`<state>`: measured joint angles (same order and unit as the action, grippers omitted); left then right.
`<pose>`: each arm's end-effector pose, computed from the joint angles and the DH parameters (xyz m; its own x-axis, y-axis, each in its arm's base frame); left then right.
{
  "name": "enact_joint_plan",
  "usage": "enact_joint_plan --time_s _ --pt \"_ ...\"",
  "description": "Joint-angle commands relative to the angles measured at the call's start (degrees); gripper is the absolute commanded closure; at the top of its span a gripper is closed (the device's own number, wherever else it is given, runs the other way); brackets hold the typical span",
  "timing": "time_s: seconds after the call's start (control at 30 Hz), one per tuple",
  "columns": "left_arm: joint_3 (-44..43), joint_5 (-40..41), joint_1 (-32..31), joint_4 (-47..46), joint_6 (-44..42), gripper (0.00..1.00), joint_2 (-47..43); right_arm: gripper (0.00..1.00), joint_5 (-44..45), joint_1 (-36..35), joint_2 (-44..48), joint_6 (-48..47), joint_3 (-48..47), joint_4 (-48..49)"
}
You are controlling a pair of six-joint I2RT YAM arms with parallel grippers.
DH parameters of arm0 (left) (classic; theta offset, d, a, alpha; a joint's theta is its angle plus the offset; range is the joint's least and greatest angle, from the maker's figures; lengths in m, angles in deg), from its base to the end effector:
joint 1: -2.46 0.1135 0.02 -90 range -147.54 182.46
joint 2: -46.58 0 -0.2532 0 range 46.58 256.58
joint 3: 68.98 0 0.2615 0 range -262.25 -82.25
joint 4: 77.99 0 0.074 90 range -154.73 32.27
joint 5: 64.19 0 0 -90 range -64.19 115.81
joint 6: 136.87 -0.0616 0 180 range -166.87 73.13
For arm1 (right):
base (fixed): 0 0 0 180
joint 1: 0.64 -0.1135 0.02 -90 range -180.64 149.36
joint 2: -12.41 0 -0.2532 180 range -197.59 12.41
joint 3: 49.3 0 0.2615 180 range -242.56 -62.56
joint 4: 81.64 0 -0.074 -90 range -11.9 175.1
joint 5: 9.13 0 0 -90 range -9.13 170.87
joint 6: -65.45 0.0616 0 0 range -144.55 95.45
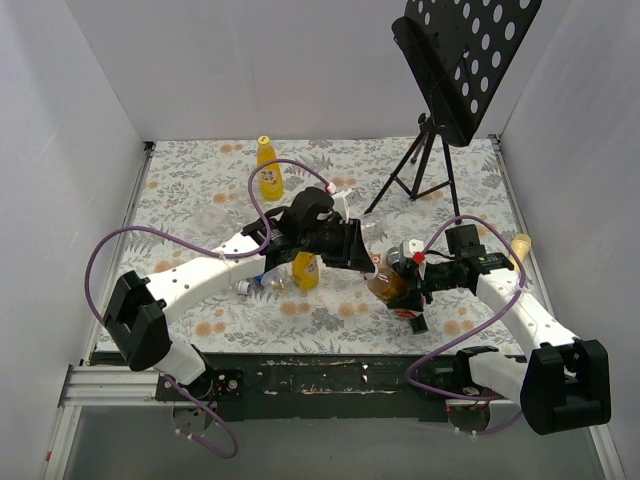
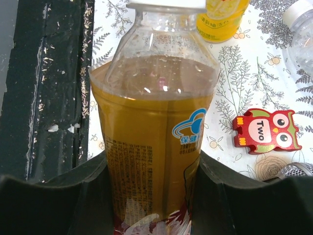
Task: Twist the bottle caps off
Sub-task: Unscrew the bottle cap from the plastic bottle.
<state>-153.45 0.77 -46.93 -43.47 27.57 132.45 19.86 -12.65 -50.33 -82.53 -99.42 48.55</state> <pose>0.2199 -0.2966 0.2835 -0.9800 -0.1980 0.0220 -0.1235 0.5174 -0.8468 0.1915 0.0958 0.1894 -0.0385 -0.4283 -0.9028 -0.9986 0.0503 0.0187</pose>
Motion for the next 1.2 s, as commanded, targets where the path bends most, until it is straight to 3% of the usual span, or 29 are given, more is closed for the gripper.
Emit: enact_joint_plan --time_s 0.0,0.17,0.27,0.33,0.43,0.73,0.8,0.93,1.17 --pt "-4.1 9.7 0.5 -1.8 12.8 1.00 -2.2 0.99 -1.5 -0.6 0.5 -3.3 -0.8 -0.9" --pt "-2.0 11.8 0.6 -3.9 8.0 0.97 -3.5 0.99 -1.4 -0.6 1.6 -2.8 -0.2 -0.3" --pt "-1.1 13.3 0.6 -5.3 5.3 0.80 -4.3 0.99 -1.8 -0.6 1.1 -2.9 -0.6 -0.7" --pt "-0.3 13.4 0.6 -6.9 3.5 0.61 -5.2 0.99 -2.1 -0.6 1.0 -3.4 -0.8 -1.1" --pt "0.4 13.3 0.6 -8.1 0.6 0.41 -6.6 0.99 -2.2 -0.7 1.5 -3.5 -0.8 -1.2" --pt "1.4 14.0 0.7 -9.2 -10.0 0.08 -14.2 0.99 -2.4 -0.6 3.1 -3.5 -0.6 -1.2" --pt "2.4 13.5 0.8 -10.4 -12.0 0.02 -16.6 0.99 -2.7 -0.7 3.1 -3.5 -0.7 -1.2" --pt "5.6 7.5 0.9 -12.7 -21.0 0.02 -21.4 0.99 -3.4 -0.6 2.5 -3.6 -0.8 -1.5" --pt "8.4 -1.0 0.9 -5.3 -41.8 0.02 -25.5 0.99 -5.3 -0.8 1.4 -5.8 -0.9 -3.0"
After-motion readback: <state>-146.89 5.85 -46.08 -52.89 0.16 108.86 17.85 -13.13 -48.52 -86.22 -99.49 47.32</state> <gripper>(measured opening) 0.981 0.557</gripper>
